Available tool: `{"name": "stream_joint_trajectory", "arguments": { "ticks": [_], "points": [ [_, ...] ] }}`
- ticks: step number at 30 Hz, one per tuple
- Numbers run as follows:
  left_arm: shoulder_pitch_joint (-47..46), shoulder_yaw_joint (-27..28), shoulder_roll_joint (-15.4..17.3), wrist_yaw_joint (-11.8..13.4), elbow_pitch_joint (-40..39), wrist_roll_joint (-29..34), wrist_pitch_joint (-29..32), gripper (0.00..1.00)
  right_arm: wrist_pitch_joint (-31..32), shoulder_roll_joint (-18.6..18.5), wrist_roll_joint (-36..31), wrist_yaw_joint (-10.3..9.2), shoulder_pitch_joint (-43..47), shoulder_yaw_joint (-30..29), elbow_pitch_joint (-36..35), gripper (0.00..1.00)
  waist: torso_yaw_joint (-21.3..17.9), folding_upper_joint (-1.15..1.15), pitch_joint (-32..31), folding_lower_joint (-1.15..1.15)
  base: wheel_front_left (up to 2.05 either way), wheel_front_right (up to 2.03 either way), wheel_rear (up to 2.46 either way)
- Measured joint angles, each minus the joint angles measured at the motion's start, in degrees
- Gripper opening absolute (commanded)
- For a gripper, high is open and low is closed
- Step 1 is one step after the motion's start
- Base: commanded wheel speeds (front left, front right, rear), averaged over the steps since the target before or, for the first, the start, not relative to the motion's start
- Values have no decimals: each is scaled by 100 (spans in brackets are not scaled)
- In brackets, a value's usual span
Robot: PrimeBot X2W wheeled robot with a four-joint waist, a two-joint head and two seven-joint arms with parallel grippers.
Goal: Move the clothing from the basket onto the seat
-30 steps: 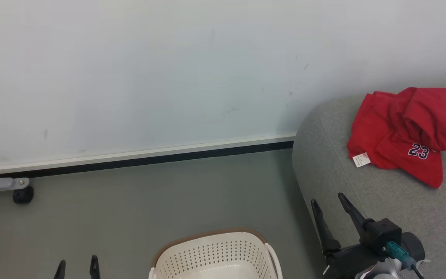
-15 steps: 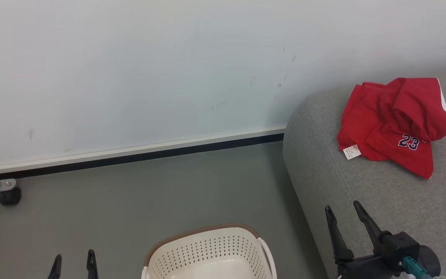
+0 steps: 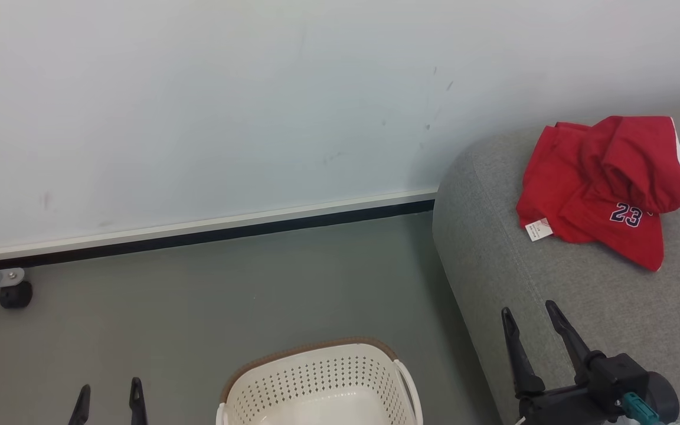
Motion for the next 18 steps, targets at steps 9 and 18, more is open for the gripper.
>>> {"name": "stream_joint_trajectory", "arguments": {
  "ticks": [9,18],
  "points": [
    [15,30,-70,-2,111,0,9,0,12,40,-7,0,94,-40,79,0,17,0,9,0,0,0,0],
    [47,32,-165,-59,343,-194,110,0,96,140,168,53,289,-141,294,0,32,0,17,0,0,0,0]
  ]
}}
